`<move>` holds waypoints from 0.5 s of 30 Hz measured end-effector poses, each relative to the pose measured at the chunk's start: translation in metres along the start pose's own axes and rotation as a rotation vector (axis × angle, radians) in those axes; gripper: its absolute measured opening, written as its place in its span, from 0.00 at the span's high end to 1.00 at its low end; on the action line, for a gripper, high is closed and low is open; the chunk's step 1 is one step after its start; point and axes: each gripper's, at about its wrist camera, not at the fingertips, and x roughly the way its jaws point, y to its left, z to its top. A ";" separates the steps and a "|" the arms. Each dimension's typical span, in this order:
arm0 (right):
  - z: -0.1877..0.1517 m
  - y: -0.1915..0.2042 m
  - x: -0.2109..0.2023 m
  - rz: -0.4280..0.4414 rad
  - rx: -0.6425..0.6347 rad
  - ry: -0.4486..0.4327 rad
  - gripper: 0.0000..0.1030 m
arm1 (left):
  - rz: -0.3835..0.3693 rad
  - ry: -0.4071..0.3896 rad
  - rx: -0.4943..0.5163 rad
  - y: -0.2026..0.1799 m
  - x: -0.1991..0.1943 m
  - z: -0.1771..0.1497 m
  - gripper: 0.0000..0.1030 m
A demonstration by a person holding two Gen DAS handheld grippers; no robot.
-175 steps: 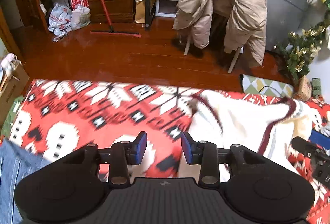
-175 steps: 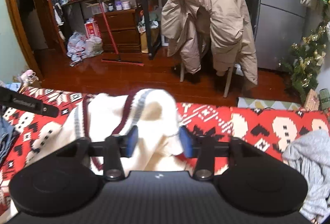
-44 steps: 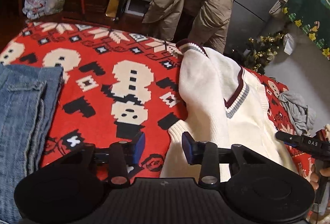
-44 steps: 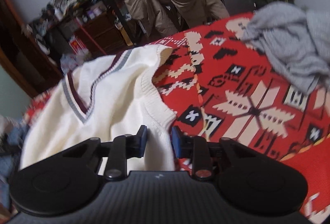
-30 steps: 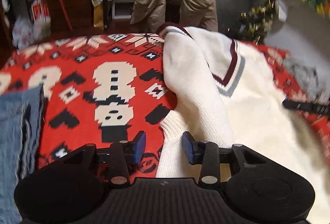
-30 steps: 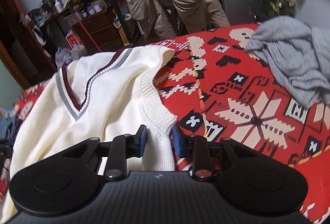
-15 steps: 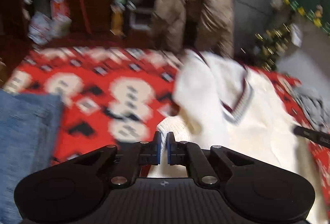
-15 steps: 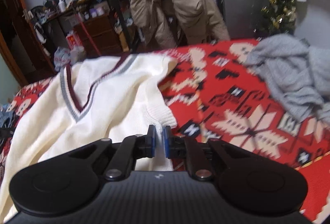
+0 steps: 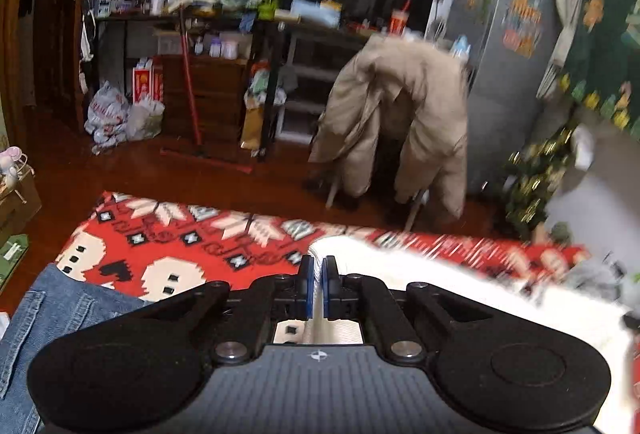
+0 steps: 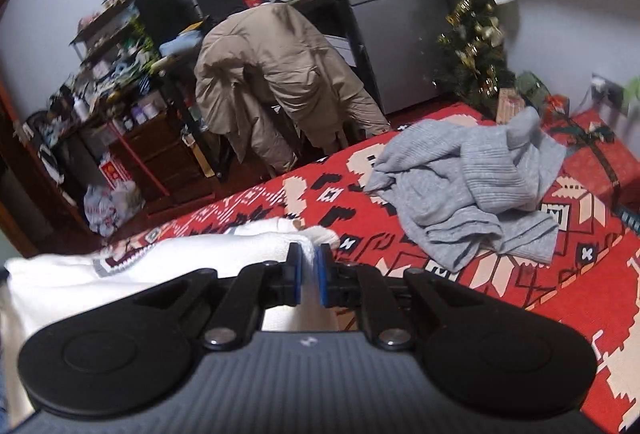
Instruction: Fold clothes
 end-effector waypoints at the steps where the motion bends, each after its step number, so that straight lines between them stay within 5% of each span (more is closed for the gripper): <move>1: 0.000 -0.001 0.004 0.000 -0.005 0.008 0.92 | 0.016 0.025 0.012 -0.001 0.011 -0.003 0.96; 7: -0.009 0.006 0.045 -0.040 -0.085 0.073 0.92 | 0.080 0.130 -0.007 0.010 0.051 -0.027 0.96; 10: 0.003 0.008 0.058 -0.013 -0.059 0.068 0.92 | 0.053 0.102 -0.065 0.015 0.045 -0.013 0.96; 15: 0.021 0.028 0.077 -0.013 -0.131 0.037 0.92 | 0.100 0.115 0.019 0.004 0.070 -0.002 0.96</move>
